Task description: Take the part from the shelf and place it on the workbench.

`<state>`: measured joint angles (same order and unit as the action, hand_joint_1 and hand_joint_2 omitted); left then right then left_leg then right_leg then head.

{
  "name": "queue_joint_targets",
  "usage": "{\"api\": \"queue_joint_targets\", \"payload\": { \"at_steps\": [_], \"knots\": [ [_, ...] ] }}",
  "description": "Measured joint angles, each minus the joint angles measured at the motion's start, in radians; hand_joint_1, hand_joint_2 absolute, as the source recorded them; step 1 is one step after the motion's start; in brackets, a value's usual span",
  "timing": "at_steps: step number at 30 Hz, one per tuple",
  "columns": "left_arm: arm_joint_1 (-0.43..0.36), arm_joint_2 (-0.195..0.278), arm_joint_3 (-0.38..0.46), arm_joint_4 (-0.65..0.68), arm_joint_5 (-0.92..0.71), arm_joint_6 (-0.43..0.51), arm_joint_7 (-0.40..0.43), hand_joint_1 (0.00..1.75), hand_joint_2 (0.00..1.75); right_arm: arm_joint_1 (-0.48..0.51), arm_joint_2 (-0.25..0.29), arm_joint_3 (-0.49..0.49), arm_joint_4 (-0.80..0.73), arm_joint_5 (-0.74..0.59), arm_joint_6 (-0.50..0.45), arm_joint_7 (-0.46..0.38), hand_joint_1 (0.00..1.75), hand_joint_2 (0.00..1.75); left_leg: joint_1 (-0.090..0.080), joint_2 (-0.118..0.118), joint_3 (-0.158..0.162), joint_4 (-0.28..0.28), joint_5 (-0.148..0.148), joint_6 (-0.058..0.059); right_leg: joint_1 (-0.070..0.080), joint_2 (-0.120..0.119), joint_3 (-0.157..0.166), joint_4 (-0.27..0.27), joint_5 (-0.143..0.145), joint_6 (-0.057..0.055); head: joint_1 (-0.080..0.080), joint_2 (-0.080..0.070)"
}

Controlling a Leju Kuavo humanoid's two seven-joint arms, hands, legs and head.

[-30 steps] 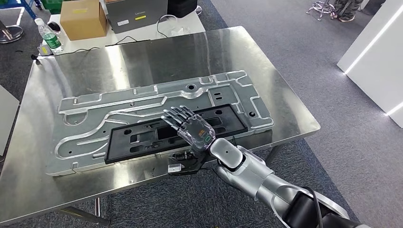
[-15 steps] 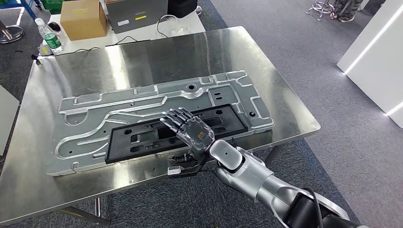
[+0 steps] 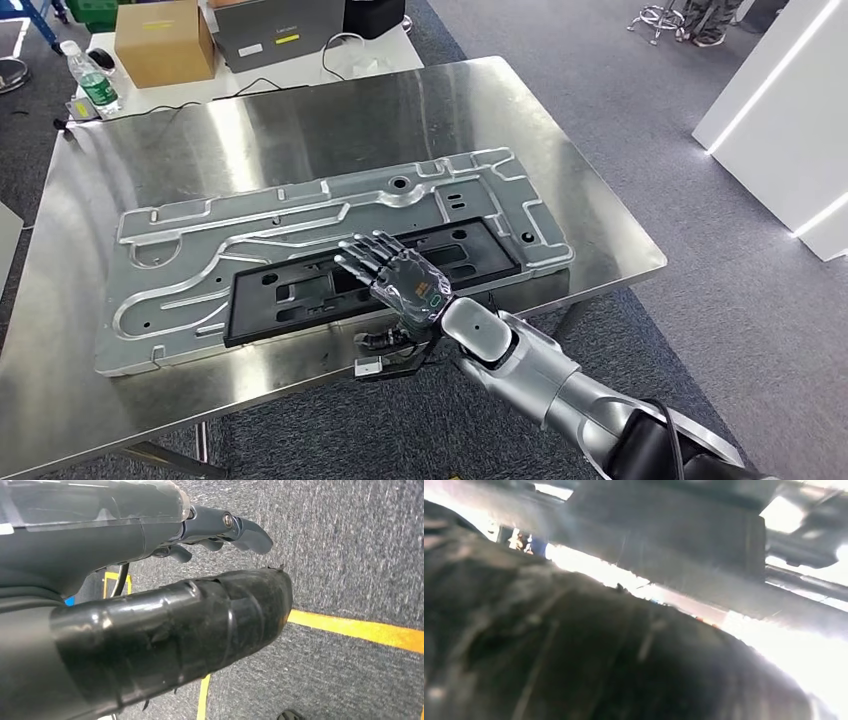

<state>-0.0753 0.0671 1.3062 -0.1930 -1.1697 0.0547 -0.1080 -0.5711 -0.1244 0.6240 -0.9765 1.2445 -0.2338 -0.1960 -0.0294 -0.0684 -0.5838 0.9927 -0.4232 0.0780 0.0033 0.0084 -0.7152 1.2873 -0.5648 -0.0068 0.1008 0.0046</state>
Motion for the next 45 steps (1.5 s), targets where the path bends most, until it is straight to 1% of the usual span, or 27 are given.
{"api": "queue_joint_targets", "payload": {
  "at_steps": [1,3,5,6,9,10,12,13,14,15,16,18,20,22,24,26,28,29,30,31,34,36,38,40,41,44,45],
  "knots": [
    [-0.001,-0.003,0.000,0.000,0.000,0.000,0.000,0.00,0.00,0.000,0.000,0.001,-0.007,0.002,0.003,0.000,0.00,0.00,-0.004,0.000,0.001,0.001,-0.001,0.001,0.003,0.001,0.025,-0.053,0.035,-0.010,0.000,0.000],
    [-0.002,-0.012,0.000,0.000,0.000,-0.001,0.000,0.00,0.00,-0.006,0.000,0.005,-0.027,0.011,0.016,0.003,0.00,0.00,-0.009,0.000,0.002,0.002,-0.003,0.000,0.014,0.004,0.092,-0.196,0.097,-0.039,-0.001,0.000],
    [-0.001,-0.021,0.000,0.001,-0.001,-0.002,-0.001,0.00,0.00,-0.015,0.001,0.018,-0.057,0.019,0.043,0.009,0.00,0.00,-0.008,0.000,0.000,0.002,-0.004,-0.005,0.023,0.002,0.125,-0.269,0.119,-0.057,-0.001,0.000],
    [-0.001,-0.025,0.000,0.001,-0.002,-0.003,-0.002,0.00,0.00,-0.020,0.001,0.029,-0.075,0.020,0.062,0.013,0.00,0.00,-0.007,0.001,-0.002,0.002,-0.004,-0.010,0.025,-0.002,0.127,-0.273,0.120,-0.058,-0.001,0.000],
    [-0.002,-0.035,0.000,0.001,-0.003,-0.004,-0.007,0.00,0.00,-0.034,0.004,0.073,-0.136,0.018,0.115,0.021,0.00,0.00,-0.006,0.015,-0.008,0.021,-0.021,-0.027,0.015,-0.009,0.140,-0.299,0.131,-0.054,0.000,0.000],
    [-0.003,-0.037,0.000,0.002,-0.004,-0.004,-0.009,0.00,0.00,-0.040,0.005,0.092,-0.155,0.016,0.129,0.022,0.00,0.00,-0.003,0.026,-0.022,0.056,-0.044,-0.037,0.009,-0.013,0.146,-0.308,0.134,-0.051,-0.001,0.000],
    [-0.006,-0.041,0.000,0.002,-0.004,-0.005,-0.012,0.00,0.00,-0.047,0.006,0.128,-0.187,0.012,0.149,0.022,0.00,0.00,0.013,0.047,-0.078,0.176,-0.110,-0.061,0.002,-0.020,0.151,-0.313,0.135,-0.048,-0.002,0.000],
    [-0.007,-0.042,0.000,0.002,-0.004,-0.005,-0.013,0.00,0.00,-0.048,0.006,0.141,-0.198,0.012,0.155,0.022,0.00,0.00,0.024,0.052,-0.108,0.237,-0.133,-0.073,-0.004,-0.025,0.151,-0.313,0.133,-0.045,-0.002,0.000],
    [-0.007,-0.043,0.000,0.002,-0.004,-0.005,-0.014,0.00,0.00,-0.048,0.006,0.151,-0.206,0.011,0.157,0.022,0.00,0.00,0.034,0.055,-0.127,0.275,-0.141,-0.084,-0.009,-0.028,0.151,-0.311,0.132,-0.040,-0.002,0.000],
    [-0.006,-0.044,0.000,0.002,-0.004,-0.005,-0.014,0.00,0.00,-0.048,0.006,0.159,-0.213,0.011,0.159,0.023,0.00,0.00,0.045,0.059,-0.128,0.276,-0.129,-0.098,-0.017,-0.031,0.151,-0.307,0.128,-0.034,-0.002,0.000],
    [-0.005,-0.045,0.000,0.002,-0.004,-0.005,-0.014,0.00,0.00,-0.049,0.006,0.165,-0.220,0.011,0.159,0.023,0.00,0.00,0.056,0.063,-0.106,0.232,-0.097,-0.111,-0.025,-0.033,0.151,-0.300,0.124,-0.024,-0.002,0.000],
    [-0.004,-0.049,0.000,0.002,-0.004,-0.005,-0.016,0.00,0.00,-0.050,0.006,0.172,-0.232,0.011,0.159,0.024,0.00,0.00,0.072,0.072,-0.038,0.098,-0.038,-0.136,-0.037,-0.036,0.148,-0.278,0.108,0.000,-0.003,0.000],
    [-0.005,-0.051,0.000,0.002,-0.005,-0.004,-0.025,0.00,0.00,-0.053,0.006,0.175,-0.241,0.009,0.159,0.026,0.00,0.00,0.073,0.069,-0.007,0.036,-0.025,-0.132,-0.038,-0.038,0.142,-0.259,0.097,0.021,-0.003,0.000],
    [-0.005,-0.052,0.000,0.001,-0.007,-0.002,-0.034,0.00,0.00,-0.055,0.005,0.181,-0.248,0.003,0.160,0.030,0.00,0.00,0.069,0.062,-0.012,0.043,-0.030,-0.106,-0.038,-0.038,0.141,-0.258,0.098,0.031,-0.002,0.000],
    [-0.005,-0.056,0.000,0.002,-0.008,-0.001,-0.036,0.00,0.00,-0.056,0.003,0.188,-0.254,-0.003,0.161,0.033,0.00,0.00,0.069,0.061,-0.014,0.045,-0.027,-0.089,-0.042,-0.034,0.139,-0.249,0.089,0.037,-0.002,0.000],
    [-0.006,-0.059,0.000,0.002,-0.007,0.001,-0.035,0.00,0.00,-0.060,0.001,0.193,-0.258,-0.006,0.161,0.036,0.00,0.00,0.066,0.061,-0.016,0.043,-0.023,-0.076,-0.042,-0.026,0.109,-0.179,0.040,0.037,-0.002,0.000],
    [-0.007,-0.060,0.000,0.002,-0.004,0.003,-0.034,0.00,0.00,-0.063,-0.002,0.198,-0.262,-0.007,0.161,0.037,0.00,0.00,0.058,0.061,-0.020,0.044,-0.019,-0.067,-0.036,-0.021,0.055,-0.057,-0.024,0.032,-0.002,0.000],
    [-0.007,-0.061,0.000,0.002,-0.004,0.004,-0.033,0.00,0.00,-0.063,-0.004,0.202,-0.262,-0.007,0.162,0.038,0.00,0.00,0.052,0.059,-0.023,0.044,-0.017,-0.063,-0.031,-0.020,0.031,-0.006,-0.042,0.027,-0.002,0.000],
    [-0.007,-0.063,0.000,0.002,-0.003,0.004,-0.033,0.00,0.00,-0.064,-0.006,0.207,-0.262,-0.007,0.163,0.038,0.00,0.00,0.045,0.057,-0.025,0.044,-0.015,-0.060,-0.025,-0.019,0.020,0.018,-0.043,0.019,-0.002,0.000],
    [-0.007,-0.064,0.000,0.002,-0.003,0.005,-0.033,0.00,0.00,-0.065,-0.008,0.212,-0.262,-0.007,0.164,0.039,0.00,0.00,0.038,0.054,-0.027,0.044,-0.013,-0.057,-0.016,-0.018,0.028,0.004,-0.024,0.006,-0.002,0.000],
    [-0.008,-0.073,0.000,0.002,-0.003,0.006,-0.033,0.00,0.00,-0.078,-0.010,0.224,-0.262,-0.008,0.167,0.041,0.00,0.00,0.023,0.047,-0.030,0.043,-0.007,-0.050,0.012,-0.007,0.120,-0.182,0.063,-0.048,-0.002,0.000],
    [-0.010,-0.079,0.001,0.002,-0.003,0.007,-0.031,0.00,0.00,-0.088,-0.010,0.228,-0.263,-0.009,0.167,0.042,0.00,0.00,0.026,0.046,-0.035,0.042,0.000,-0.054,0.025,-0.005,0.145,-0.241,0.080,-0.067,-0.001,0.000],
    [-0.010,-0.077,0.001,0.002,-0.003,0.009,-0.030,0.00,0.00,-0.093,-0.012,0.233,-0.262,-0.009,0.165,0.044,0.00,0.00,0.028,0.045,-0.037,0.037,0.009,-0.065,0.026,-0.008,0.146,-0.259,0.096,-0.067,0.002,0.000],
    [-0.010,-0.078,0.001,0.003,-0.005,0.009,-0.028,0.00,0.00,-0.095,-0.013,0.239,-0.260,-0.009,0.162,0.046,0.00,0.00,0.026,0.047,-0.045,0.050,-0.009,-0.076,0.016,-0.014,0.150,-0.288,0.122,-0.064,0.001,0.000],
    [-0.011,-0.079,0.001,0.003,-0.006,0.009,-0.027,0.00,0.00,-0.096,-0.013,0.242,-0.260,-0.009,0.160,0.047,0.00,0.00,0.027,0.050,-0.056,0.077,-0.038,-0.081,0.010,-0.017,0.148,-0.300,0.134,-0.061,0.001,0.000],
    [-0.013,-0.078,0.001,0.003,-0.006,0.009,-0.025,0.00,0.00,-0.096,-0.013,0.250,-0.255,-0.009,0.158,0.048,0.00,0.00,0.041,0.057,-0.105,0.241,-0.154,-0.100,0.007,-0.023,0.117,-0.300,0.157,-0.052,0.001,0.000],
    [-0.013,-0.077,0.001,0.003,-0.006,0.010,-0.025,0.00,0.00,-0.095,-0.013,0.253,-0.253,-0.009,0.158,0.048,0.00,0.00,0.046,0.059,-0.107,0.273,-0.171,-0.108,0.004,-0.025,0.101,-0.294,0.164,-0.047,0.001,0.000]
  ]
}}
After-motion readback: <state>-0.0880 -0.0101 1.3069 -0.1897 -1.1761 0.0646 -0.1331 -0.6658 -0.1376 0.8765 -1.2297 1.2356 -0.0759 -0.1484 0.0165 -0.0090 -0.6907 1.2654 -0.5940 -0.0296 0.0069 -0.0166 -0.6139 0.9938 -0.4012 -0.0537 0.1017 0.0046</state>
